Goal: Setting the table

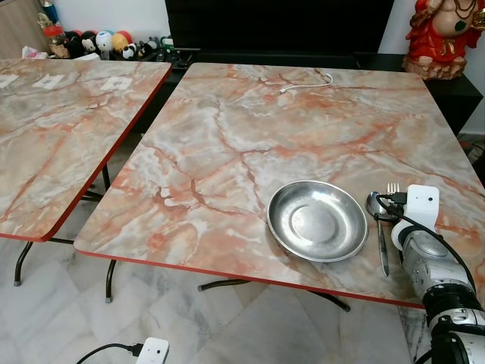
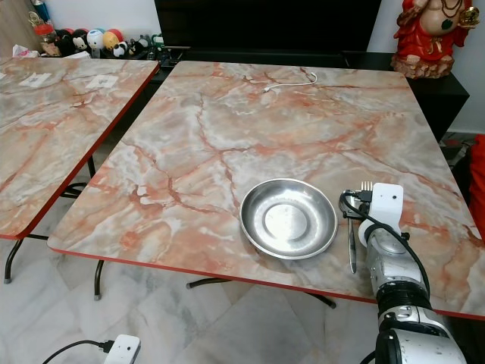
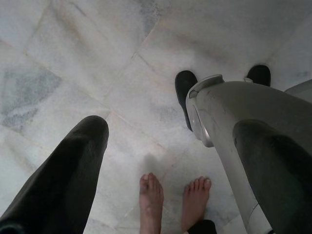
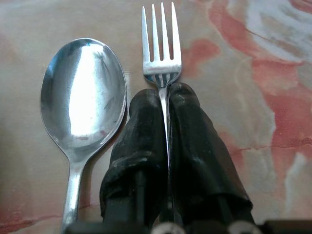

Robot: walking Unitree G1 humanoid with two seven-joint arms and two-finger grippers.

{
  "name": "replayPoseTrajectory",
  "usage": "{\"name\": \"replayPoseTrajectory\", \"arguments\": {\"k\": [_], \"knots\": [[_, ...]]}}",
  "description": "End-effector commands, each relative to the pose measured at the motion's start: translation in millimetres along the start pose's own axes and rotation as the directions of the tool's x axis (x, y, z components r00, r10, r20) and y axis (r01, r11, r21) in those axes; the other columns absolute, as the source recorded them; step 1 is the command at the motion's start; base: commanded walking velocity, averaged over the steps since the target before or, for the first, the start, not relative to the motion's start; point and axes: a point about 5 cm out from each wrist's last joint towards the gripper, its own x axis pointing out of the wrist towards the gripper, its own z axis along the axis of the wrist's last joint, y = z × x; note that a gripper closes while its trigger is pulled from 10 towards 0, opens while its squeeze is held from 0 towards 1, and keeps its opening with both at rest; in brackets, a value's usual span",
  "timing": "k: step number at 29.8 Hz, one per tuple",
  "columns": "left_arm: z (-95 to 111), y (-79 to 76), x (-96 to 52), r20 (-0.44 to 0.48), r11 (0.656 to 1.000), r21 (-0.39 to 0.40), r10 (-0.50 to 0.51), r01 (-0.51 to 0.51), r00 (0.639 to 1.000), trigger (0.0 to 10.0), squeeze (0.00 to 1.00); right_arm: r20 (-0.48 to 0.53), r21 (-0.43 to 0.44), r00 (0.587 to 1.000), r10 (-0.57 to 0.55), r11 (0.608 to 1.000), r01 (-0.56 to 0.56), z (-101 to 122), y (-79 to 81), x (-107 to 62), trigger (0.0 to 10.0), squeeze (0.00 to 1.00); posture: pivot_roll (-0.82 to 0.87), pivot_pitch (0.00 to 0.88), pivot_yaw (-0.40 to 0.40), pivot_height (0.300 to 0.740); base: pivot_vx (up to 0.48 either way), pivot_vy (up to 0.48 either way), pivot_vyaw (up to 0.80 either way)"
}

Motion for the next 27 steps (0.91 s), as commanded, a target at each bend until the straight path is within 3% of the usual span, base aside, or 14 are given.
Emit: {"name": "replayPoseTrajectory", "arguments": {"k": [1,5,7,11,13,16,17,18,21,25,26,27], "knots": [[-8.5,3.0,-1.3,-0.037,1.0,0.02,0.006,-0.005,0.999,10.0,0.0,-0.008,-0.009,1.0,-0.005,1.0,0.005,-3.7,-1.0,-0.7,10.0,0.07,0.06,0.05,0.032,0.74,0.0,0.0,0.0],[-8.5,2.9,-1.3,-0.038,1.0,0.02,0.006,-0.005,0.999,10.0,0.0,-0.008,-0.01,1.0,-0.005,1.0,0.005,-3.9,-0.8,-0.7,10.0,0.09,0.06,0.05,0.032,0.74,0.0,0.0,0.0],[-8.5,3.0,-1.3,-0.038,1.0,0.019,0.007,-0.006,0.999,10.0,0.0,-0.008,-0.01,1.0,-0.005,1.0,0.005,-3.9,-0.8,-0.7,10.0,0.2,0.06,0.05,0.032,0.74,0.0,0.0,0.0],[-8.6,2.9,-1.3,-0.038,1.0,0.019,0.007,-0.006,0.999,10.0,0.0,-0.008,-0.011,1.0,-0.006,1.0,0.006,-3.8,-1.0,-0.7,10.0,0.19,0.06,0.05,0.032,0.74,0.0,0.0,0.0],[-8.6,2.9,-1.3,-0.038,1.0,0.019,0.007,-0.006,0.999,10.0,0.0,-0.008,-0.011,1.0,-0.005,1.0,0.004,-3.8,-0.9,-0.7,10.0,0.3,0.06,0.05,0.032,0.74,0.0,0.0,0.0],[-8.6,2.9,-1.3,-0.038,1.0,0.019,0.007,-0.006,0.999,10.0,0.0,-0.008,-0.011,1.0,-0.004,1.0,0.004,-3.8,-0.9,-0.7,10.0,0.3,0.06,0.05,0.032,0.74,0.0,0.0,0.0],[-8.5,2.9,-1.3,-0.037,1.0,0.019,0.007,-0.006,0.999,10.0,0.0,-0.008,-0.011,1.0,-0.004,1.0,0.003,-3.7,-0.8,-0.6,10.0,0.75,0.06,0.05,0.032,0.74,0.0,0.0,0.0],[-8.7,2.9,-1.3,-0.038,1.0,0.019,0.007,-0.006,0.999,10.0,0.0,-0.008,-0.012,1.0,-0.004,1.0,0.003,-3.8,-0.8,-0.7,10.0,0.93,0.06,0.051,0.032,0.74,0.0,0.0,0.0],[-8.9,2.9,-1.4,-0.038,1.0,0.02,0.007,-0.006,0.999,10.0,0.0,-0.007,-0.012,1.0,-0.003,1.0,0.003,-3.8,-0.6,-0.8,10.0,1.0,0.06,0.051,0.033,0.74,0.0,0.0,0.0],[-8.9,2.9,-1.4,-0.038,1.0,0.02,0.007,-0.006,0.999,10.0,0.0,-0.007,-0.013,1.0,-0.008,1.0,0.008,-4.0,-0.7,-0.7,10.0,1.0,0.06,0.051,0.032,0.74,0.0,0.0,0.0],[-9.0,3.0,-1.4,-0.038,1.0,0.02,0.007,-0.006,0.999,10.0,0.0,-0.009,-0.015,1.0,-0.008,1.0,0.008,-4.2,-0.4,-0.7,10.0,0.84,0.06,0.051,0.033,0.74,0.0,0.0,0.0],[-9.1,3.1,-1.4,-0.038,1.0,0.02,0.007,-0.006,0.999,10.0,0.0,-0.009,-0.016,1.0,-0.008,1.0,0.008,-4.3,-0.4,-0.7,10.0,0.0,0.06,0.051,0.033,0.74,0.0,0.0,0.0]]}}
